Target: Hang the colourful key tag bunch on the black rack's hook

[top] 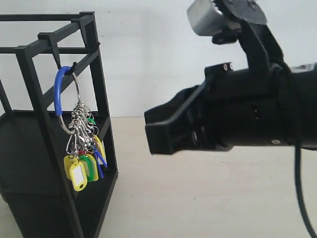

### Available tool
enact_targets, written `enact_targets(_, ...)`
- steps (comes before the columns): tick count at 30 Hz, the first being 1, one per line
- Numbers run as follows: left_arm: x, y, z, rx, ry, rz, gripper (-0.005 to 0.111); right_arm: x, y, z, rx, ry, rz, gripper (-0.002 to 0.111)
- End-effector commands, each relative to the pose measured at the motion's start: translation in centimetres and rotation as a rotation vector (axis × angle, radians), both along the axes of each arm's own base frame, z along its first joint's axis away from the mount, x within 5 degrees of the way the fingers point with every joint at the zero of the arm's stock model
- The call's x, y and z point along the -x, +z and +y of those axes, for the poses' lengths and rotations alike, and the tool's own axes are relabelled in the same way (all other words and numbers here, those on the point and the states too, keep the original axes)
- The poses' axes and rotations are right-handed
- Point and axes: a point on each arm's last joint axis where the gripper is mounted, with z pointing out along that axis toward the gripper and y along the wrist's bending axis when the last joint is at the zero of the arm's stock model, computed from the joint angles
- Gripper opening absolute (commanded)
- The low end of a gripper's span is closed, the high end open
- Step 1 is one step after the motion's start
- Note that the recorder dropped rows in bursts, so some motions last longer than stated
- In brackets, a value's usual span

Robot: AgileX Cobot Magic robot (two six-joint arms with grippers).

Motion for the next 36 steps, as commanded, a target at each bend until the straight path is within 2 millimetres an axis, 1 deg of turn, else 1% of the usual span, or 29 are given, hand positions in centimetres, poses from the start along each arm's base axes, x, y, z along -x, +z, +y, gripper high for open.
enact_targets(1,0.0,0.0,0.0,-0.008,0.000,-0.007,0.004,2.0,-0.4,-0.4,0.027,0.104,0.067,0.000)
enact_targets(4,0.0,0.0,0.0,-0.008,0.000,-0.007,0.004,2.4,-0.3,-0.4,0.033,0.140,0.087,0.000)
enact_targets(11,0.0,0.0,0.0,-0.008,0.000,-0.007,0.004,2.5,-0.4,-0.4,0.035,0.146,0.092,0.000)
enact_targets(20,0.0,0.0,0.0,-0.008,0.000,-0.007,0.004,2.5,-0.4,-0.4,0.032,0.138,0.095,0.000)
enact_targets(23,0.0,0.0,0.0,-0.008,0.000,-0.007,0.004,2.5,-0.9,-0.8,0.035,0.107,0.076,0.000)
enact_targets(25,0.0,0.0,0.0,-0.008,0.000,-0.007,0.004,2.5,-2.0,-1.4,0.036,0.050,0.055,0.000)
enact_targets(28,0.0,0.0,0.0,-0.008,0.000,-0.007,0.004,2.7,-3.8,-2.9,-0.003,-0.093,0.035,0.000)
enact_targets(29,0.0,0.0,0.0,-0.008,0.000,-0.007,0.004,2.9,-4.6,-3.8,-0.027,-0.160,0.029,0.000)
enact_targets(31,0.0,0.0,0.0,-0.008,0.000,-0.007,0.004,3.4,-5.5,-5.1,-0.056,-0.248,0.007,0.000)
enact_targets(32,0.0,0.0,0.0,-0.008,0.000,-0.007,0.004,3.8,-6.0,-6.1,-0.074,-0.306,-0.017,0.000)
enact_targets(36,0.0,0.0,0.0,-0.008,0.000,-0.007,0.004,5.4,-7.4,-9.2,-0.149,-0.461,-0.076,0.000)
